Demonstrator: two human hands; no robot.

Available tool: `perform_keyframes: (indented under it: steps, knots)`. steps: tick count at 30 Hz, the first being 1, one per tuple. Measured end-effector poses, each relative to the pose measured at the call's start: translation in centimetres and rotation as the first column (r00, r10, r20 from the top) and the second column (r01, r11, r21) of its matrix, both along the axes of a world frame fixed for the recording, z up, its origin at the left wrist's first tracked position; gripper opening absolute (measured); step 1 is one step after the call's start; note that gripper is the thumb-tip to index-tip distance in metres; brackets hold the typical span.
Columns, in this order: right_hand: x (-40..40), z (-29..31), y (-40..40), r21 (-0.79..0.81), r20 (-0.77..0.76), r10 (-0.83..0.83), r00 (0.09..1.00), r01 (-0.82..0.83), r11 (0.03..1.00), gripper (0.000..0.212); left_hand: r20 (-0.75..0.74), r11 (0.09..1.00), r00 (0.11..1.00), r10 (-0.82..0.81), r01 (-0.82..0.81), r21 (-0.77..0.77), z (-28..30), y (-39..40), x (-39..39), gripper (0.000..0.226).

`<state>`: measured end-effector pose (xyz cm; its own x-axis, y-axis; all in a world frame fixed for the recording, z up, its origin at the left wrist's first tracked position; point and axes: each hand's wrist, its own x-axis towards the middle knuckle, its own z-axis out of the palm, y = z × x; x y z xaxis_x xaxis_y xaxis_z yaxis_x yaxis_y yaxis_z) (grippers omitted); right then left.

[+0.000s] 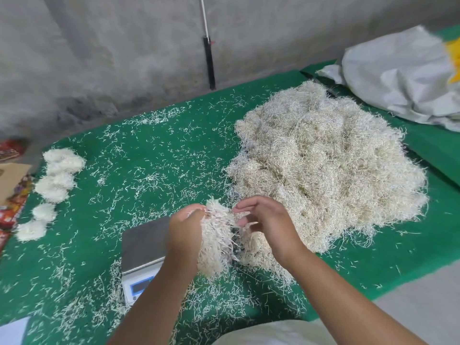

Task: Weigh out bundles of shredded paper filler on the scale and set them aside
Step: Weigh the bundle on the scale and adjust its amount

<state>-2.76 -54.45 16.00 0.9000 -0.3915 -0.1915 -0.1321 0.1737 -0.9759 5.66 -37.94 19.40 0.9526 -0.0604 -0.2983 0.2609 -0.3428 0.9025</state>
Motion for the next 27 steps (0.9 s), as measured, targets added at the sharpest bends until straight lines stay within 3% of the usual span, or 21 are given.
perform_keyframes:
  steps: [4,7,11,14,17,21,24,27]
  knots:
    - [0.3,-3.2,-0.8,0.014,-0.204,-0.094,0.975,0.099,0.995,0.024,0.008,0.988,0.989,0.146,-0.145,-0.045,2.6,0.8,-0.6,0.014]
    - [0.3,-6.1,-1.1,-0.014,-0.424,0.029,0.905,-0.039,0.999,0.022,0.051,0.996,0.995,0.082,-0.080,-0.049,5.2,0.9,-1.9,0.031]
    - [-0.3,-8.4,-0.5,0.166,-0.540,0.191,0.820,-0.118,0.979,0.023,0.080,0.996,0.997,-0.008,0.015,-0.092,6.3,0.9,-1.5,0.046]
    - [-0.3,-8.6,-0.4,0.212,-0.462,0.098,0.882,0.002,0.977,0.039,0.095,0.998,0.994,0.049,-0.045,-0.038,5.9,1.6,-0.9,0.068]
    - [0.0,-6.5,-0.6,0.301,-0.359,-0.006,0.933,0.122,0.946,0.054,0.156,0.998,0.987,0.026,-0.036,0.059,5.7,2.6,-0.4,0.051]
    - [0.4,-2.2,0.1,0.264,-0.174,-0.017,0.985,0.064,0.962,0.064,0.209,0.978,0.962,-0.175,0.145,0.152,5.0,3.0,-0.3,0.036]
    - [0.6,0.7,1.0,0.152,-0.026,0.004,1.000,0.000,0.988,0.068,0.140,0.909,0.914,-0.381,0.342,0.239,4.3,2.4,-1.1,0.055]
    - [0.6,2.5,1.4,0.086,0.088,0.086,0.992,-0.094,0.992,0.066,0.050,0.828,0.840,-0.541,0.521,0.207,4.0,1.4,-2.1,0.068]
